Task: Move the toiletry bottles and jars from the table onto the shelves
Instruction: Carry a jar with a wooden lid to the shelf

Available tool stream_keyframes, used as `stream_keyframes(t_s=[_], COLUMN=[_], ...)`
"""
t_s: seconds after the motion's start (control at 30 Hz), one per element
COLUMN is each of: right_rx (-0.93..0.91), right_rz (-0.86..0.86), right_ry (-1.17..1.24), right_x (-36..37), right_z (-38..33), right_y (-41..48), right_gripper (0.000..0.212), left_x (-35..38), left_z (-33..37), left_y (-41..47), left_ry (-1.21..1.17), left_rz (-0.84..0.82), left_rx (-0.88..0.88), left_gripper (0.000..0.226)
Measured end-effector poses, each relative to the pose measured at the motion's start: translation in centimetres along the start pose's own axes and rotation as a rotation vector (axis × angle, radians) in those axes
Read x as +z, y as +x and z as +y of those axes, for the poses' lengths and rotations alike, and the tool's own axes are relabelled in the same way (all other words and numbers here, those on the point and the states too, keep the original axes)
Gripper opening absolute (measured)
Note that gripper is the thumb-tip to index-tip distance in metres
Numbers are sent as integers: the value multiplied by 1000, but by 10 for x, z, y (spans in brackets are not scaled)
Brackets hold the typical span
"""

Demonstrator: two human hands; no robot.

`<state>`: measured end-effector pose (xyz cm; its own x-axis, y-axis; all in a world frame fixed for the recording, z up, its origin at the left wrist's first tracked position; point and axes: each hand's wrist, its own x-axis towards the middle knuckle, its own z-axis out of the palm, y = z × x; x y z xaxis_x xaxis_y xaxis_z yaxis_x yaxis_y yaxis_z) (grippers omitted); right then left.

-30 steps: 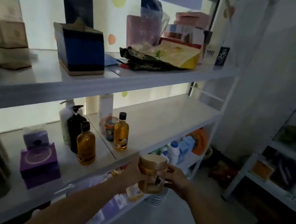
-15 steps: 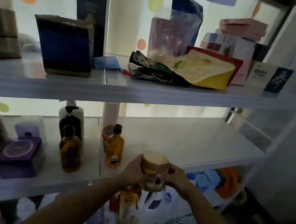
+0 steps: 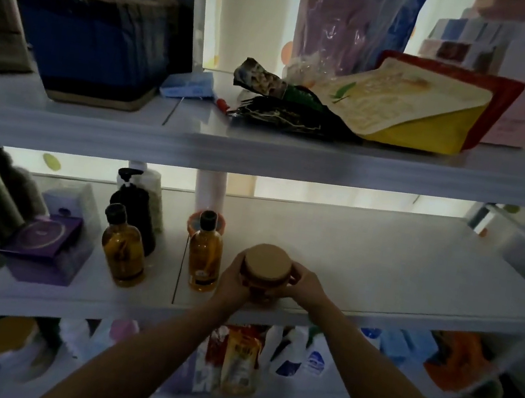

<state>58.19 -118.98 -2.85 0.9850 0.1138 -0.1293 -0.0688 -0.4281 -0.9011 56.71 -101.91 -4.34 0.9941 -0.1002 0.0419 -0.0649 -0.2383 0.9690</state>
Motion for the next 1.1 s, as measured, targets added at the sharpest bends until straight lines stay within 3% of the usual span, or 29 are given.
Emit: stream_keyframes(t_s=[0.2,0.4,0.47,0.73,0.9,1.1], right_rx=[-13,-28,-29,-50,-23,-7], right_rz=[1,56,60,68,29,48], right_ry=[17,117,149,181,201,189], right_x=[-5,10,19,30,22,26], right_z=[4,16,27,32,21,9], right_y=[22,14,3,8,42,87], right_gripper=[80,95,100,79,63,59], left_x=[6,16,20,26,22,28], left_z=[-8,-5,-4,-17,-14,-10], left_y=[23,15,2,8,37,73], left_ry=[18,-17,-87,-110,-160,-176], left_rz=[23,71,69,26,21,126], left_rx=[4,3,12,-61,-100,-101], left_gripper=[64,80,75,89,76,62])
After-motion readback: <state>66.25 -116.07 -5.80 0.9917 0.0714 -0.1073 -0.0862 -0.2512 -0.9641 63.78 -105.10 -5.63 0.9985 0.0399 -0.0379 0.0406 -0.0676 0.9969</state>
